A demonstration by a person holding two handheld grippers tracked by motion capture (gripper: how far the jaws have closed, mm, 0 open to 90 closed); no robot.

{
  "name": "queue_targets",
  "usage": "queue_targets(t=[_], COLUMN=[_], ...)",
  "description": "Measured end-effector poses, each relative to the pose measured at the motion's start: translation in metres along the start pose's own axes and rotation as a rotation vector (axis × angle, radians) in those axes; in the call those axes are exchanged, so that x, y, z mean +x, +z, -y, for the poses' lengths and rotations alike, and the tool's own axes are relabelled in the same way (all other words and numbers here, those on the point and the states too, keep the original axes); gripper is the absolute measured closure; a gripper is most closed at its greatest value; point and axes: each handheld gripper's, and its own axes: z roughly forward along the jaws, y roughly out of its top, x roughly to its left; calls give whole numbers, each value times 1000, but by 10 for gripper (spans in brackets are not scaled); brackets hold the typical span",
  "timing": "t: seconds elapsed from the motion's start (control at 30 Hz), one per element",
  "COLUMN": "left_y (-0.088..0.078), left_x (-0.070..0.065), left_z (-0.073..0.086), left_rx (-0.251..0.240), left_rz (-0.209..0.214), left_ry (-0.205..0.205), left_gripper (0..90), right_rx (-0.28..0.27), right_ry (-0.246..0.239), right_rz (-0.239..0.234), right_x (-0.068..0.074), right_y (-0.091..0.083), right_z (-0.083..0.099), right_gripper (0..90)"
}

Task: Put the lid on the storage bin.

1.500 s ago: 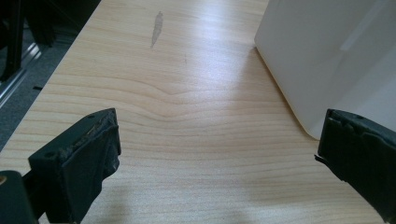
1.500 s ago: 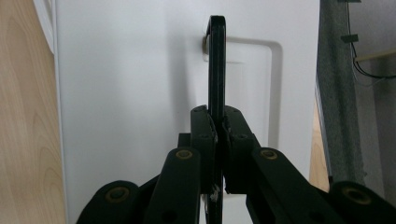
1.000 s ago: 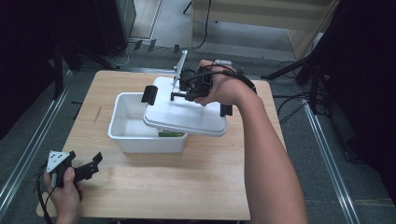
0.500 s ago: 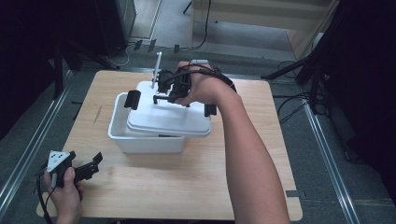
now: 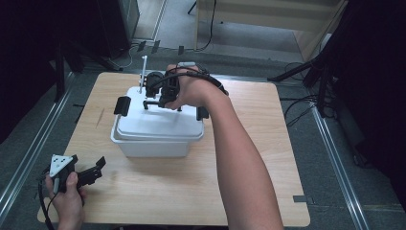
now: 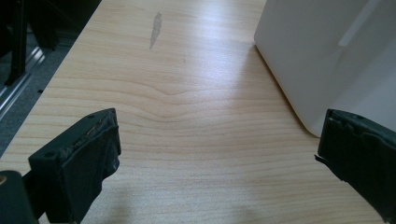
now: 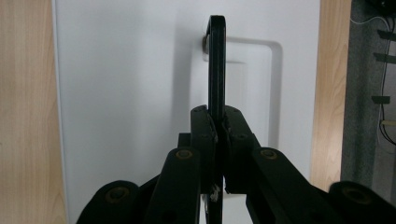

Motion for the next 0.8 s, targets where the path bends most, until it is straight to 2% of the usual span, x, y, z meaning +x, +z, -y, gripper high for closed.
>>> queue_targets(t=[0.47, 0.8], left_y=[0, 0], left_x=[0, 1], left_z=[0, 0], left_rx=[-1, -3], left_rz=[2, 8], left_ry=[-5, -15], left_gripper=[0, 0], right_rx=[22, 27], right_ry=[-11, -6], right_rz=[-27, -26], right_x=[2, 2], right_y=[18, 27], right_z=[-17, -27], right_gripper=[854, 854])
